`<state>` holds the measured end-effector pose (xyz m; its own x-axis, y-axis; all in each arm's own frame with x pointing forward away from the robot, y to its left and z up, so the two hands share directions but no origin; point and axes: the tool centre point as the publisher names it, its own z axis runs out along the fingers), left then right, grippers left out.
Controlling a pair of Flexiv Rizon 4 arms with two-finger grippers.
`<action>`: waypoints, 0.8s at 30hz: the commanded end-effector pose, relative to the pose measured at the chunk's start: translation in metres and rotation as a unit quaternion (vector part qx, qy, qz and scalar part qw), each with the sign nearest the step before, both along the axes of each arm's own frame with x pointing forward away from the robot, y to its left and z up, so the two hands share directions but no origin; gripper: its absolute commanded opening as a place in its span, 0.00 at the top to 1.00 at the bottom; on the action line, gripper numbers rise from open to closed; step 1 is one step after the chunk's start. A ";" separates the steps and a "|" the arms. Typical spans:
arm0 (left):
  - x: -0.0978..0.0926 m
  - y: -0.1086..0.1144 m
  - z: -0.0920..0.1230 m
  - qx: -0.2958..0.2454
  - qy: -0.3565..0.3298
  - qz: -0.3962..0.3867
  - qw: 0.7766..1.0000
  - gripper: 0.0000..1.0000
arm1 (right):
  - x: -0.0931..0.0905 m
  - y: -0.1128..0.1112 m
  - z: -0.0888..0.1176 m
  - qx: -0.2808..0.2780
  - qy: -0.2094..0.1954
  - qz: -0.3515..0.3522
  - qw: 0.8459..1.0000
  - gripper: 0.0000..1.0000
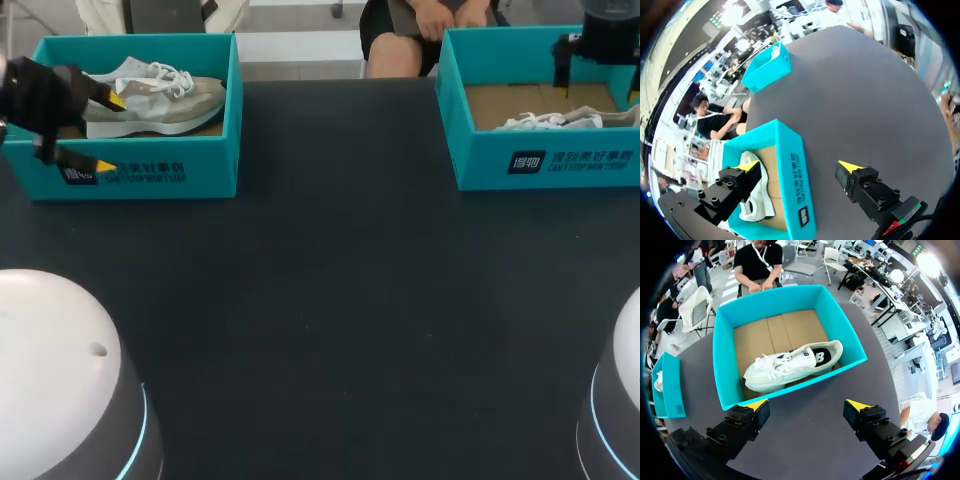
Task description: Take the shoe out of the shoebox, open the shoe tongue, remove and reinsert the insole, then place the shoe into the shoebox
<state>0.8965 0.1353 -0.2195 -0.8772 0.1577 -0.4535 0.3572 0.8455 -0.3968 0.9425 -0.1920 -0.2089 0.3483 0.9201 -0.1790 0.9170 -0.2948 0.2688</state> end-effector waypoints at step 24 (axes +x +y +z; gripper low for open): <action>0.038 0.039 -0.006 0.118 -0.066 -0.258 0.957 0.00 | -0.001 0.000 0.000 0.000 -0.001 0.001 1.000 0.00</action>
<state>0.9180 0.1659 -0.2212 -0.6634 0.5920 -0.4576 0.7285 0.6506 -0.2144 0.9425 -0.1921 -0.2090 0.3481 0.9203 -0.1786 0.9170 -0.2948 0.2686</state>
